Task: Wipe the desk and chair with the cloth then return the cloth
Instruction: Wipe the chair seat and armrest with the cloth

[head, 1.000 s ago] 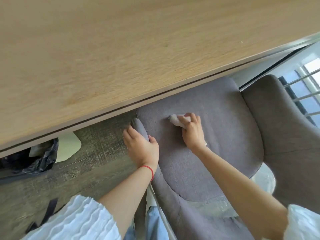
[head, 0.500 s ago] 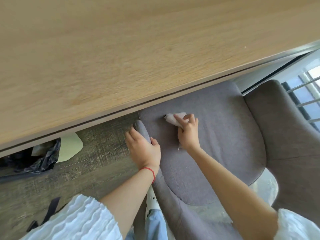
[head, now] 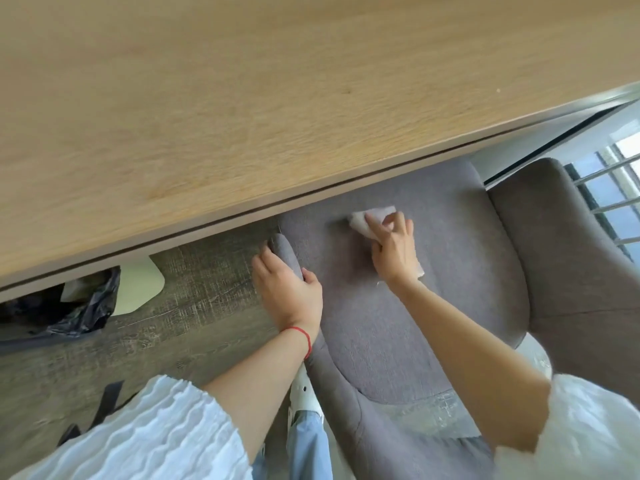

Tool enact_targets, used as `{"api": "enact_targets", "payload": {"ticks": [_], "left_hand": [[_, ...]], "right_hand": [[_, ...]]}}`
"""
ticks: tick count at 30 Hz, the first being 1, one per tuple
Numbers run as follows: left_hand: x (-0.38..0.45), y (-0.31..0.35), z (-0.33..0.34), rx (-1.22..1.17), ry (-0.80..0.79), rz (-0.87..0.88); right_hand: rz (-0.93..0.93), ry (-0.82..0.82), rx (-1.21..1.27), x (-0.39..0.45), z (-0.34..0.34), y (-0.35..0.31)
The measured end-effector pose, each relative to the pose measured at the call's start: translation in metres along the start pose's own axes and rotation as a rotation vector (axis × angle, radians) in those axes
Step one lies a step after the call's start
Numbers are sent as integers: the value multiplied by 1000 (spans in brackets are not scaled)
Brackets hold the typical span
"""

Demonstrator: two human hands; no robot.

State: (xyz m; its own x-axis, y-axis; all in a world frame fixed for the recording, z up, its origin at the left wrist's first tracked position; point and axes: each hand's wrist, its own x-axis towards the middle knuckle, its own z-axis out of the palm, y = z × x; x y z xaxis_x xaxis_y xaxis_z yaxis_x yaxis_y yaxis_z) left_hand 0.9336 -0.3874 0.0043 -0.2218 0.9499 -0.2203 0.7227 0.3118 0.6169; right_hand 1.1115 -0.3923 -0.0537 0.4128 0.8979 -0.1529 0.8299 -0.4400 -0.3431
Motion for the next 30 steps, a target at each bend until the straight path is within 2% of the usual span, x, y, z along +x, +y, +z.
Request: {"api": "enact_targets", "payload": {"ticks": [2, 3, 6, 9, 11, 13, 15, 18, 22, 24, 26, 28, 30], "left_hand": [[1, -3, 2, 9, 12, 8], [1, -4, 2, 12, 15, 15], [0, -4, 1, 2, 7, 18], [-2, 0, -3, -8, -12, 3], [-2, 1, -3, -17, -12, 2], [-1, 0, -2, -26, -5, 12], [0, -1, 1, -12, 19, 14], [0, -3, 0, 6, 26, 23], [-1, -1, -3, 2, -2, 16], [-2, -1, -1, -9, -3, 18], [-1, -2, 1, -9, 6, 15], [-1, -3, 1, 0, 19, 15], [-1, -2, 0, 10, 13, 10]], "right_hand": [[191, 23, 76, 4, 15, -15], [202, -16, 90, -2, 25, -26], [22, -111, 78, -40, 47, -48], [-149, -186, 54, -47, 35, -40], [-63, -72, 55, -26, 24, -34], [161, 77, 102, -7, 21, -37], [256, 55, 80, -6, 32, -41], [120, -48, 3, -43, 49, -43], [-215, -200, -95, -50, 26, -17], [-125, -116, -82, -18, 13, -10], [116, 15, 30, 10, 15, -18], [193, 2, 87, 18, 32, -39], [159, -55, 123, 5, 47, -55]]}}
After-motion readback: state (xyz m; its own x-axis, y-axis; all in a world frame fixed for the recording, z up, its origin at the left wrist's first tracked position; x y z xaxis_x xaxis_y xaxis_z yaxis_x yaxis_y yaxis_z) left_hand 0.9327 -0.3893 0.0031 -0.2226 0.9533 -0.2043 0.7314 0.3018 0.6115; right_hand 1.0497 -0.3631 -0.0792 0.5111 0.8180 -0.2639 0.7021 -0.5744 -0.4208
